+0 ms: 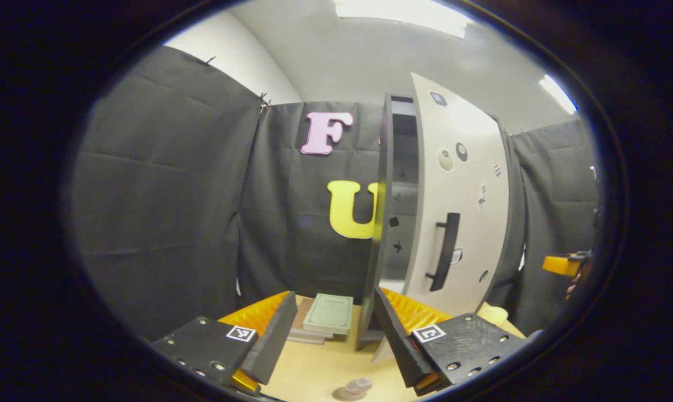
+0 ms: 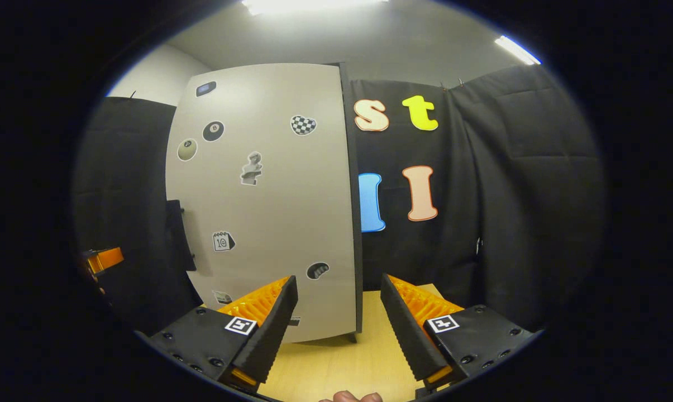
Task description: Open the cabinet door with the right hand, grasp the bottle in the cabinet with the left hand and place it on the coaster, then close the cabinet door with the right hand.
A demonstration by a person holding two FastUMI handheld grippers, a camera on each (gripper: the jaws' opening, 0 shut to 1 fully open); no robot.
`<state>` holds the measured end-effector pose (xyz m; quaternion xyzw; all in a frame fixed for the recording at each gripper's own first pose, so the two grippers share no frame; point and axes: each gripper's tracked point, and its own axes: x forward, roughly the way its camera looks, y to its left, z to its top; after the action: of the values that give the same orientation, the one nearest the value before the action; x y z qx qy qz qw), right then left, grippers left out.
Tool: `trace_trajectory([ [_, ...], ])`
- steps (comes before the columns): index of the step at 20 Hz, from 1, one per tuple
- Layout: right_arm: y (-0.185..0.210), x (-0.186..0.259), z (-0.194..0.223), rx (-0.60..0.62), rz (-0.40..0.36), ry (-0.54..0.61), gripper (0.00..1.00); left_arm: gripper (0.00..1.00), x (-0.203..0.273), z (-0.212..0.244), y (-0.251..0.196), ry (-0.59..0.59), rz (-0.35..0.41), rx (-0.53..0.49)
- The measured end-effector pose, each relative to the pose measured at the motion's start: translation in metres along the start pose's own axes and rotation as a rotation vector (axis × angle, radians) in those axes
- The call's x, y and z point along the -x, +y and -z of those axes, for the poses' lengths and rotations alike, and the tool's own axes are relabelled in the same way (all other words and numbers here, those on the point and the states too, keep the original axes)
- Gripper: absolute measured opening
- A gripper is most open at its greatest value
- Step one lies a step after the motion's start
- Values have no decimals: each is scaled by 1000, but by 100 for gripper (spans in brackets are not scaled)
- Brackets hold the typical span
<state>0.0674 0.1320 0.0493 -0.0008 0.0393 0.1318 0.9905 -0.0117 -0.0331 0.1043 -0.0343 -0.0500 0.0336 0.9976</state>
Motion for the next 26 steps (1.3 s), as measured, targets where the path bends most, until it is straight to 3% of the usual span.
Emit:
trace_trajectory([
  [7, -73, 28, 29, 33, -40, 30, 95, 83, 26, 6, -70, -25, -41, 18],
  [11, -114, 45, 41, 0, 16, 43, 95, 84, 26, 15, -98, -25, -28, 2],
  [15, -128, 47, 50, -76, 44, 59, 95, 84, 19, 20, -103, -12, -28, -47],
  [18, -159, 40, 36, -34, 126, 22, 95, 86, 17, 17, -98, -18, -25, -36],
  [22, -152, 20, 4, -73, 137, -45, 95, 86, 12, 14, -88, -37, -7, -42],
  [26, -123, 20, -2, -55, 147, -66, 95, 84, -11, 6, -56, -70, -10, -88],
])
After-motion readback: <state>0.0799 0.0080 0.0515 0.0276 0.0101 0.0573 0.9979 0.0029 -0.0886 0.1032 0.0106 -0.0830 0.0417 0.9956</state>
